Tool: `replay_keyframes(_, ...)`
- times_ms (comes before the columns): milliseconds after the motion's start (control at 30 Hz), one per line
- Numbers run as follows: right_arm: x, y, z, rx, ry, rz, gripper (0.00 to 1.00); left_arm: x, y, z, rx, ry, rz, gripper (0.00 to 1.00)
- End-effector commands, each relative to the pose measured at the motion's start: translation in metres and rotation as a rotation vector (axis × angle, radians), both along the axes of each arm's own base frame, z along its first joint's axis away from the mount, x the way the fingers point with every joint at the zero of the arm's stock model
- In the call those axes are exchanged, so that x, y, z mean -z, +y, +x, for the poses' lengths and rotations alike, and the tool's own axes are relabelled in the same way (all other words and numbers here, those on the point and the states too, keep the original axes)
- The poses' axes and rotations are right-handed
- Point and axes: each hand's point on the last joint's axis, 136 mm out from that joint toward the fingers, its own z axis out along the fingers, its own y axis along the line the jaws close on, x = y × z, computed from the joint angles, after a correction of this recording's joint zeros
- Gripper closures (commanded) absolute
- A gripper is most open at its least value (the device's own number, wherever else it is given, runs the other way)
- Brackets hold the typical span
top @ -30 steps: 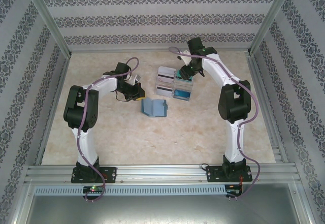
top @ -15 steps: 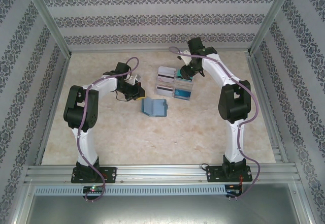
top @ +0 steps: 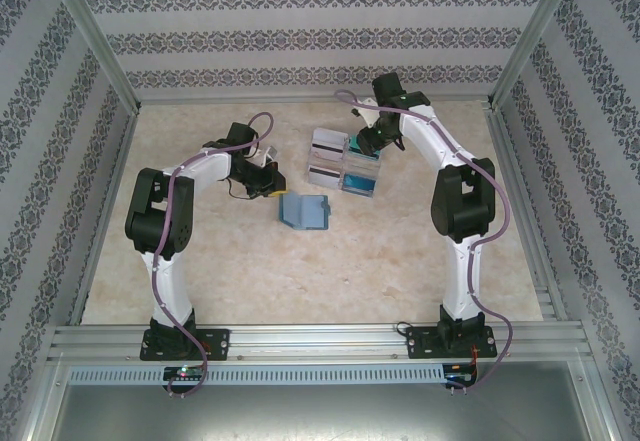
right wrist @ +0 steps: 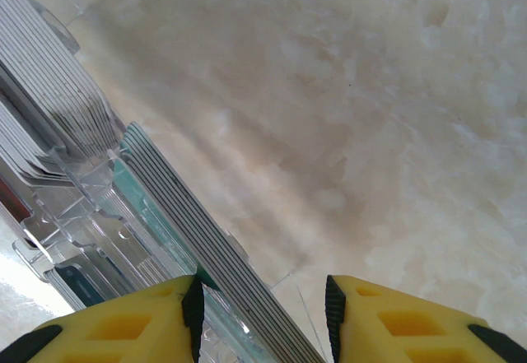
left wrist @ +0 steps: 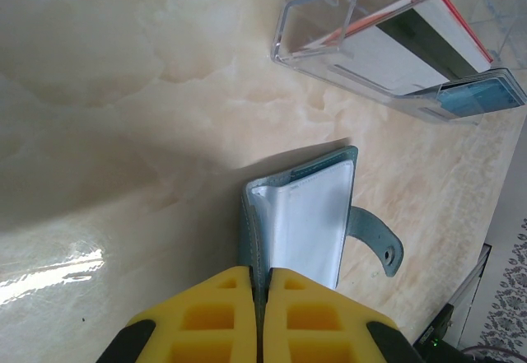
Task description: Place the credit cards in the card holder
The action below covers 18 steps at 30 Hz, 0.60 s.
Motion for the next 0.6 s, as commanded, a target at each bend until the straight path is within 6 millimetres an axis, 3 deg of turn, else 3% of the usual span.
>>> replay_keyframes(0,-0.0326,-0.003,0.0051,0.021,-0.063,0.03,0.55,-0.0034,0.0018,0.0052,-0.012,-0.01,-0.025,0.99)
replay_keyframes(567,-0.0413,-0.0021,0.0069,0.029,-0.078,0.063,0.55,-0.0058,0.0012,0.0065,-0.017,-0.015,-0.028,0.99)
